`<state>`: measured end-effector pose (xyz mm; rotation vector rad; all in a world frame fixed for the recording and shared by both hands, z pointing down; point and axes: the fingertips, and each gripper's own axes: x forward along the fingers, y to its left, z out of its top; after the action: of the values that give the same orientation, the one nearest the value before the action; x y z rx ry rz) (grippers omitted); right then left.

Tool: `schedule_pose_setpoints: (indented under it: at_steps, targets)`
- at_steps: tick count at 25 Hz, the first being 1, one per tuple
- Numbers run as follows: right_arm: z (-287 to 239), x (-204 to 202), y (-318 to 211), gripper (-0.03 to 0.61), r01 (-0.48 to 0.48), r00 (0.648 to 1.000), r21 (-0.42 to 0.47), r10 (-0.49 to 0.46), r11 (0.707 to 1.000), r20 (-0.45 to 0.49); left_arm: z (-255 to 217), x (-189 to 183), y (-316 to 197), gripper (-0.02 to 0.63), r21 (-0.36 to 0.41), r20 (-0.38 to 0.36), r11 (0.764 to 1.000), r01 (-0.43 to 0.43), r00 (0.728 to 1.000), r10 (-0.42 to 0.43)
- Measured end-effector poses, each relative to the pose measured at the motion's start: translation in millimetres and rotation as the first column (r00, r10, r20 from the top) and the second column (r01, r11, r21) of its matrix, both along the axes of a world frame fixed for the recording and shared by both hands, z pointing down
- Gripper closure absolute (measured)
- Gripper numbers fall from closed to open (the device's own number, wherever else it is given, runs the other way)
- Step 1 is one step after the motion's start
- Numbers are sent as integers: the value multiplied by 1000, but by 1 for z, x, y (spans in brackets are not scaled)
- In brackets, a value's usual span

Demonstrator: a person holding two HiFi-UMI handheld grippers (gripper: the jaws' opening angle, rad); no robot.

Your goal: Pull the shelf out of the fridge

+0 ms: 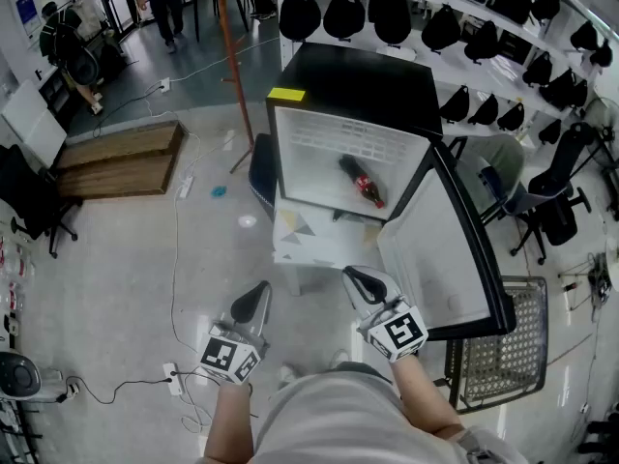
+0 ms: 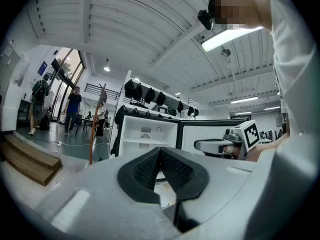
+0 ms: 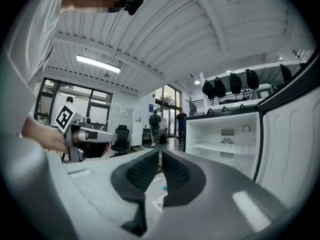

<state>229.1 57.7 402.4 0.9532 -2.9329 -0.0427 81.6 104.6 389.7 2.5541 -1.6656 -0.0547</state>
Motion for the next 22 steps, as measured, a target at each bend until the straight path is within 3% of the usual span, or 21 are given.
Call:
schedule_pose_setpoints:
  at_steps: [14, 22]
  targets:
    - [8, 42, -20, 557, 75, 997, -31, -74, 997, 33, 11, 58, -24, 605, -10, 83, 1000, 27, 996, -26]
    - [25, 49, -41, 557, 99, 995, -49, -98, 994, 21, 38, 65, -35, 604, -73, 102, 995, 73, 993, -65]
